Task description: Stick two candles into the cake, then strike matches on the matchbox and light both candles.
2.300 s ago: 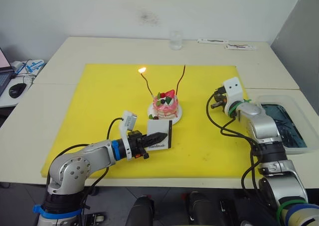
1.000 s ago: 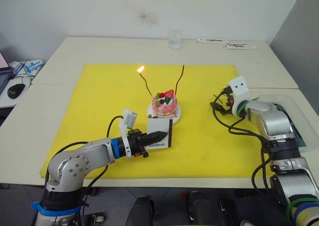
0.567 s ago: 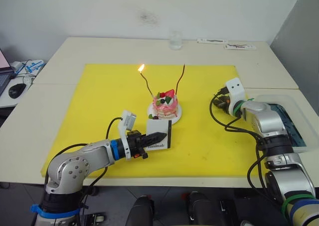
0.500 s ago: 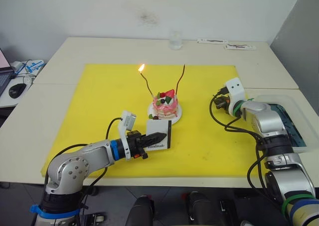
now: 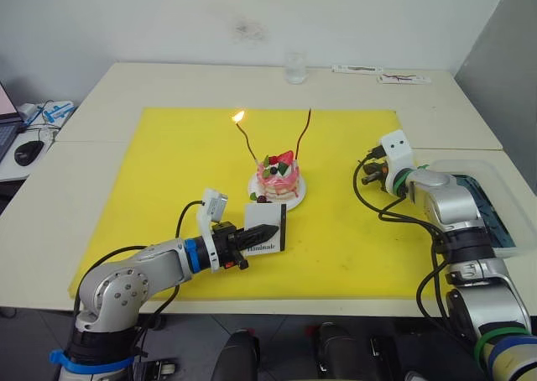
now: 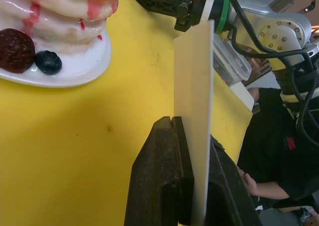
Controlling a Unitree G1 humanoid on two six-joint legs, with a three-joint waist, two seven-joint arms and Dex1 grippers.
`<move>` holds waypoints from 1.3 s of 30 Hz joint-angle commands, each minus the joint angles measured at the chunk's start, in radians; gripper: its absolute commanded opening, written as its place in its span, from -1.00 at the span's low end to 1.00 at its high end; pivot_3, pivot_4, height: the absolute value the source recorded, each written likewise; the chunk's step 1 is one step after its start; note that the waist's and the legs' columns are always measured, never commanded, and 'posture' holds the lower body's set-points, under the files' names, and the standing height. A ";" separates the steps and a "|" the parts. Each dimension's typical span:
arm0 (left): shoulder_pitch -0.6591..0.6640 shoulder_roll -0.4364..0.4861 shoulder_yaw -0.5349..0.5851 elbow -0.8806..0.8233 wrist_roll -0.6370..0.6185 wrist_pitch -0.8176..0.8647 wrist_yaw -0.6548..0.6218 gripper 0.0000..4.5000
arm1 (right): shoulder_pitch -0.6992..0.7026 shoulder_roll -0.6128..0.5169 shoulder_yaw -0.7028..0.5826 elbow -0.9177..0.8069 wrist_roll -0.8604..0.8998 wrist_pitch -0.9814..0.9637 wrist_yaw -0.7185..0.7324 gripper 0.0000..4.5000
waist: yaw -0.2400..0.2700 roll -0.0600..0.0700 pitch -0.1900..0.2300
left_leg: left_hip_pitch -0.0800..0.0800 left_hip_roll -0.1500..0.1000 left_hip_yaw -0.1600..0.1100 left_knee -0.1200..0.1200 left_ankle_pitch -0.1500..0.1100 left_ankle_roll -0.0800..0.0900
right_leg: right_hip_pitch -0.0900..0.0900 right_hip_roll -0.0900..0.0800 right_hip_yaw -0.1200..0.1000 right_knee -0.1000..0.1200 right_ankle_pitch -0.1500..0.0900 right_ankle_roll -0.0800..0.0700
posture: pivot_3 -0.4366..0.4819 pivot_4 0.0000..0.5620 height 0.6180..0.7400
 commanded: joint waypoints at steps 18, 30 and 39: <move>-0.035 0.039 0.022 -0.004 -0.036 0.009 -0.032 -1.00 | 0.398 -0.213 -0.121 -0.949 0.252 0.466 0.112 -0.98 | 0.006 0.000 0.000 | 0.000 0.000 -0.001 0.000 0.000 0.000 | 0.000 0.000 0.000 0.000 -0.004 0.005 | -0.05 -0.47 1.00; -0.035 0.045 0.017 -0.012 -0.049 0.031 -0.034 -1.00 | 0.602 -0.161 -0.019 -1.042 0.236 0.397 0.003 -0.98 | 0.004 0.000 0.000 | 0.001 0.000 0.000 0.001 0.000 0.000 | 0.000 0.000 0.001 0.000 -0.005 0.002 | -0.05 -0.47 1.00; -0.031 0.058 0.028 -0.017 -0.050 0.043 -0.037 -1.00 | 0.707 -0.157 -0.012 -0.987 0.210 0.181 0.031 -0.26 | 0.004 0.000 0.000 | 0.000 0.000 0.000 0.000 0.000 0.000 | 0.000 0.000 0.000 0.000 -0.005 0.004 | -0.05 -0.47 1.00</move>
